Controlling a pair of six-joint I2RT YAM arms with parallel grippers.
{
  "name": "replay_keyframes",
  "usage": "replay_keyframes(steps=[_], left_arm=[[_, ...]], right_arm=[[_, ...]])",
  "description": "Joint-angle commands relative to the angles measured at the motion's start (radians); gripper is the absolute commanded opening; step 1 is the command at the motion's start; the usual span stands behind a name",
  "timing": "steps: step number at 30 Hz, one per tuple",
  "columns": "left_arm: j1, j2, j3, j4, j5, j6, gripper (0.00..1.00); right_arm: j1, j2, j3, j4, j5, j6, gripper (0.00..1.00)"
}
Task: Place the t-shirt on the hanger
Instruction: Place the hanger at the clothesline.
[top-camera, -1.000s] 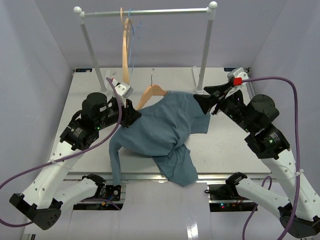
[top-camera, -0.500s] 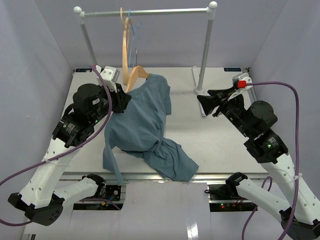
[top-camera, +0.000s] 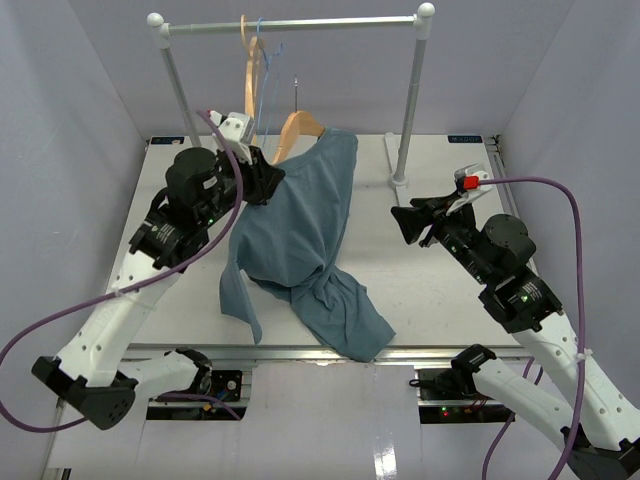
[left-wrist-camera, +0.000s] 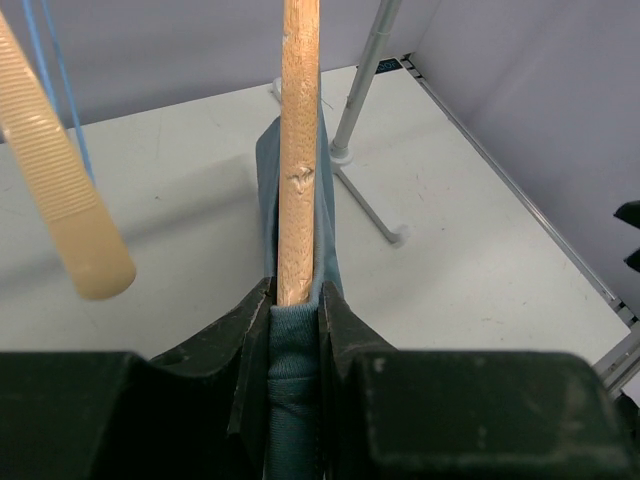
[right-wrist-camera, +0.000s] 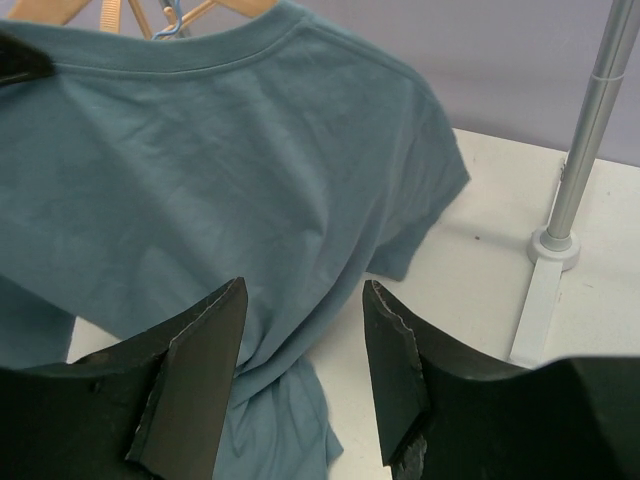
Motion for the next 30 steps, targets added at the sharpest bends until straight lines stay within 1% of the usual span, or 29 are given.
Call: replay_keyframes(steps=[1,4,10,14,20,26,30], left_arm=[[-0.003,0.089,0.084,0.154,-0.011,-0.027,0.0],[-0.016,0.135,0.117,0.179,-0.091,-0.02,0.0],[-0.027,0.21,0.158,0.282,-0.152,0.027,0.0],[-0.027,0.244,0.181,0.346,-0.152,0.055,0.0],[-0.027,0.301,0.257,0.365,-0.151,0.074,0.0],[-0.027,0.389,0.336,0.39,-0.117,0.088,0.0],[-0.027,0.44,0.378,0.392,-0.13,0.094,0.0]], right_arm=[[0.001,-0.027,-0.015,0.053,0.014,0.017,0.56],[0.003,-0.043,-0.024,0.05,0.015,0.019,0.56],[0.003,-0.069,-0.064,0.071,0.025,0.022,0.55],[0.003,-0.066,-0.067,0.073,0.021,0.02,0.55],[0.003,-0.071,-0.074,0.078,0.019,0.02,0.55],[0.003,-0.083,-0.08,0.08,0.023,0.017,0.55],[0.004,-0.092,-0.085,0.08,0.024,0.015,0.55]])
